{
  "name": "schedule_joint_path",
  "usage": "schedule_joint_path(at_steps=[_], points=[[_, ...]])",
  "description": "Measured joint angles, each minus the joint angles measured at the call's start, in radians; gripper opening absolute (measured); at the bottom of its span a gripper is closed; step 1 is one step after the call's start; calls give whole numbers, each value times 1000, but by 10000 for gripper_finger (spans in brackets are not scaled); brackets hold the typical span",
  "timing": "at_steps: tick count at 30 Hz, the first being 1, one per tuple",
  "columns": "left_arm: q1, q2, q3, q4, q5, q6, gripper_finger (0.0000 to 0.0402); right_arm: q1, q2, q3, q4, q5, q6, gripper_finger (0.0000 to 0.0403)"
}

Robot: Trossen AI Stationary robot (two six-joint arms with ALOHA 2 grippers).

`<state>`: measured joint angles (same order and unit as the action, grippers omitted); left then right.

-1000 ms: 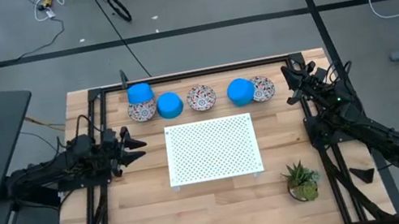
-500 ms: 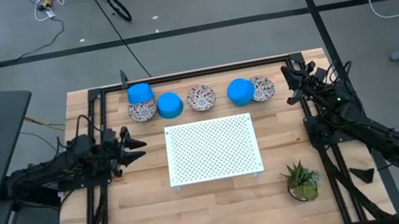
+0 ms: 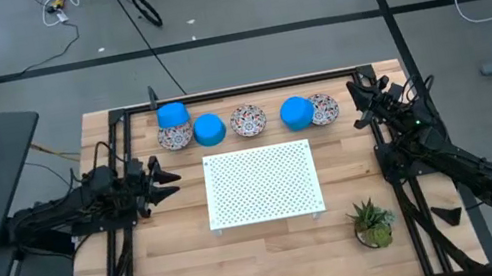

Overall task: Pick & Place Mini bowls
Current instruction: Put the right blue bowl on the shelf

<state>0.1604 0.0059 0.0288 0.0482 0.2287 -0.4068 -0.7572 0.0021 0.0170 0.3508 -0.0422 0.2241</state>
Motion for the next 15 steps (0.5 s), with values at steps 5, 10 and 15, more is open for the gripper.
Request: schedule_joint_path(at_steps=[5, 10, 15], points=[[0, 0, 0, 0, 0, 0, 181, 0, 0, 0, 27, 0, 110, 11], [0, 0, 0, 0, 0, 0, 181, 0, 0, 0, 31, -27, 111, 11], [0, 0, 0, 0, 0, 0, 181, 0, 1, 20, 49, -52, -2, 18]])
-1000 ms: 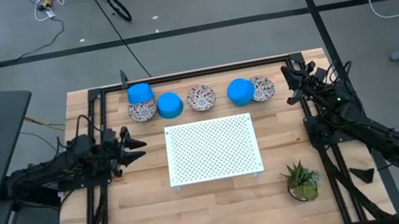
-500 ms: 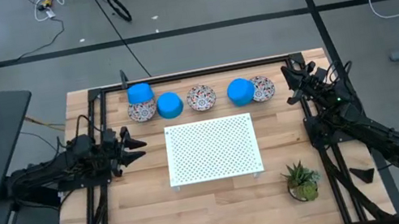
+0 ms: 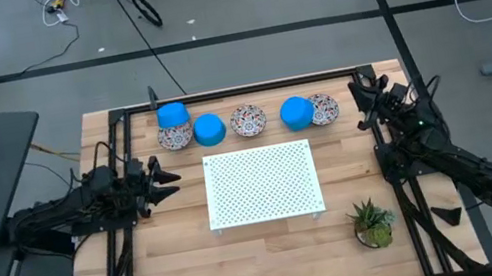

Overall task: Pick & Place Mini bowls
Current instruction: Put the right blue bowl on the shelf

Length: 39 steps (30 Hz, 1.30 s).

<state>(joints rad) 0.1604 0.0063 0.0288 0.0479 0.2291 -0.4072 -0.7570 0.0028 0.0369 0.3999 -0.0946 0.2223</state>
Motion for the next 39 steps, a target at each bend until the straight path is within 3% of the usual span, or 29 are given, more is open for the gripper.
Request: schedule_joint_path(at_steps=[7, 16, 28, 39], points=[[0, 0, 0, 0, 0, 0, 181, 0, 56, 169, -170, 108, -100, 85], [0, 0, 0, 0, 0, 0, 181, 0, 238, 459, -436, 113, -46, 176], [0, 0, 0, 0, 0, 0, 181, 0, 549, 898, -840, 112, 11, 185], [0, 0, 0, 0, 0, 0, 181, 0, 744, 1167, -1179, 102, 257, 185]])
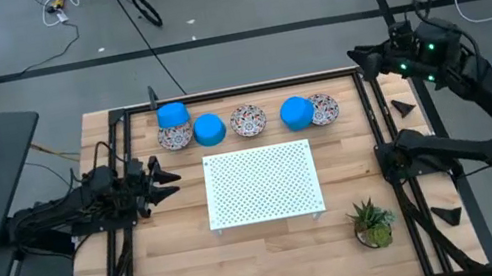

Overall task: Pick & Place Mini bowls
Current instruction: Put the right blue bowl on the shelf

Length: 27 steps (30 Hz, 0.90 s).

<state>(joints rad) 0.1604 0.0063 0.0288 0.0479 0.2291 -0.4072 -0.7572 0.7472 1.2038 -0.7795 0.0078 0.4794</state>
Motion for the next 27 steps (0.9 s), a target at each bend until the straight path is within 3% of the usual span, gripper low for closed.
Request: schedule_joint_path(at_steps=[3, 9, 18, 27], points=[[0, 0, 0, 0, 0, 0, 181, 0, 38, 29, -52, -14, 98, 185], [0, 0, 0, 0, 0, 0, 181, 0, 88, 31, -81, -158, 247, 185], [0, 0, 0, 0, 0, 1, 181, 0, 167, 30, -143, -184, 223, 185], [0, 0, 0, 0, 0, 0, 181, -1, 183, -54, -133, -168, 240, 186]])
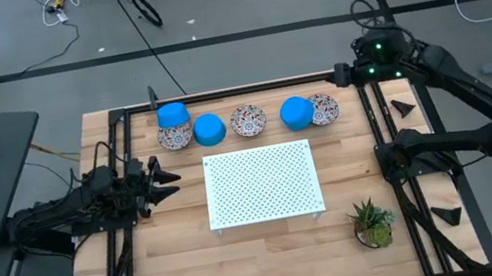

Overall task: Pick & Place Mini bowls
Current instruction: Put the right blue bowl on the shelf

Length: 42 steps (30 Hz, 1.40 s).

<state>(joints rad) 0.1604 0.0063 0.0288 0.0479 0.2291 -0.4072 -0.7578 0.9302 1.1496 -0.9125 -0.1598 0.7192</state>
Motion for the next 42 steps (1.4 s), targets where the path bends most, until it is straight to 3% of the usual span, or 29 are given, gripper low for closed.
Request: schedule_joint_path(at_steps=[4, 10, 22, 42], points=[[0, 0, 0, 0, 0, 0, 181, -2, 0, -48, 9, 16, 26, 201], [0, 0, 0, 0, 0, 0, 181, -29, 11, -92, 7, 39, 99, 263], [0, 0, 0, 0, 0, 0, 181, -40, 147, -99, 37, 39, 77, 364], [0, 0, 0, 0, 0, 0, 181, -40, 335, -99, 99, 36, 84, 364]])
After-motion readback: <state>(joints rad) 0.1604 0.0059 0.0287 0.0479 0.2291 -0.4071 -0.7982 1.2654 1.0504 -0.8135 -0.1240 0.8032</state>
